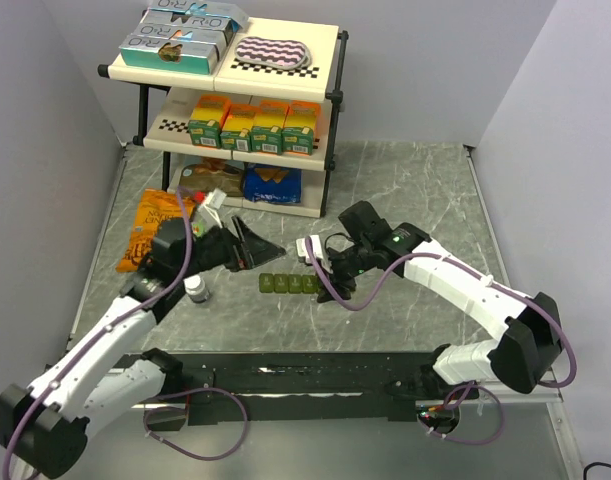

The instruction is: Sort the pills into containers

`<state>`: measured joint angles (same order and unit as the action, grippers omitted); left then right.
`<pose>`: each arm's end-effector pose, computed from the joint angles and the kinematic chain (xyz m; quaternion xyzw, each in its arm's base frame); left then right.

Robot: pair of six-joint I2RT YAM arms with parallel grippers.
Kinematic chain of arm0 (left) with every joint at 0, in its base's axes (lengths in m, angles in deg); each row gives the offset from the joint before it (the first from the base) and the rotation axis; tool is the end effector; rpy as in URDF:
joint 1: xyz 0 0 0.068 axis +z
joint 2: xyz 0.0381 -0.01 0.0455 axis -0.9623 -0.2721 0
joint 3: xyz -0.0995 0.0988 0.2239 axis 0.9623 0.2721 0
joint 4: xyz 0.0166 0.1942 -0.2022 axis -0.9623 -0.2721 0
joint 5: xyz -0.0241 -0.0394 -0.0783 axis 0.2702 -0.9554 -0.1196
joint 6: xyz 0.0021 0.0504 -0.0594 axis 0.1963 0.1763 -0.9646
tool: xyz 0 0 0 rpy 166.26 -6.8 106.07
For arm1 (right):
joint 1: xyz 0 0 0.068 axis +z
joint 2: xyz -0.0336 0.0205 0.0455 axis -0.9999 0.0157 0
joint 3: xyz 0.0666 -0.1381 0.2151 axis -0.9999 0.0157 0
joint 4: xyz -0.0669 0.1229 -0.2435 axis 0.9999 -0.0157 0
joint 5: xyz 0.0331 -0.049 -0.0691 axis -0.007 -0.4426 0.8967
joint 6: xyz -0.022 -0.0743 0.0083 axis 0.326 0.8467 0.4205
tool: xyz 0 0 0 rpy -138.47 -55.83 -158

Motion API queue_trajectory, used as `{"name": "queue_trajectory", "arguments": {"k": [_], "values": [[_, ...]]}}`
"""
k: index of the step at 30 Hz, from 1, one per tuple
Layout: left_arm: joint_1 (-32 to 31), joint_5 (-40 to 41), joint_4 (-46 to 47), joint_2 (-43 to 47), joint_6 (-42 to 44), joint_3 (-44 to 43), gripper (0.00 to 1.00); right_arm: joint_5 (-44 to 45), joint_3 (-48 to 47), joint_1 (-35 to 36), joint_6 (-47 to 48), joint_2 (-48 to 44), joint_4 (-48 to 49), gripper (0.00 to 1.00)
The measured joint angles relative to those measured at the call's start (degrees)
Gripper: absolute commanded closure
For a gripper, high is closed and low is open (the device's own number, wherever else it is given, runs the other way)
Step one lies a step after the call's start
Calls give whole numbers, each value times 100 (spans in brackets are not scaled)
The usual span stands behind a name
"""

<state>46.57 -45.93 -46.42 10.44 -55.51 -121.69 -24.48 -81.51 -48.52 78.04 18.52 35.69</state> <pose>0.2133 -0.1519 0.2868 -0.0096 0.7628 -0.5660 0.3127 0.1992 0.2303 0.2582 -0.6839 0.5775 0.3361 0.2931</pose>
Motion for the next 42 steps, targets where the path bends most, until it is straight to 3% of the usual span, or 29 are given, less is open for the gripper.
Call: {"name": "queue_trajectory", "arguments": {"k": [5, 10, 13, 18, 26, 32, 38, 42], "values": [[7, 258, -820, 721, 1867, -424, 4, -256, -4, -90, 111, -101, -273, 89], [-68, -426, -632, 2218, 3646, 483, 4, -439, -153, -164, 463, -94, -826, 89], [-146, -745, -590, 2483, 4426, 627, 4, -505, -302, -164, 647, -55, -1117, 89], [-299, -1128, -675, 1897, 5331, 262, 4, -520, -358, -164, 756, -20, -1270, 89], [-1178, -1231, -1167, 780, 6194, -363, 4, -474, -356, -162, 752, 28, -1274, 89], [-1895, -636, -1609, -92, 6540, -649, 4, -341, -356, -162, 708, 24, -1169, 89], [-2214, 90, -1781, -562, 6671, -704, 2, -175, -317, -144, 682, -39, -1012, 89], [-2337, 428, -1856, -697, 6662, -809, 9, -79, -269, -136, 660, -111, -938, 89]]}}
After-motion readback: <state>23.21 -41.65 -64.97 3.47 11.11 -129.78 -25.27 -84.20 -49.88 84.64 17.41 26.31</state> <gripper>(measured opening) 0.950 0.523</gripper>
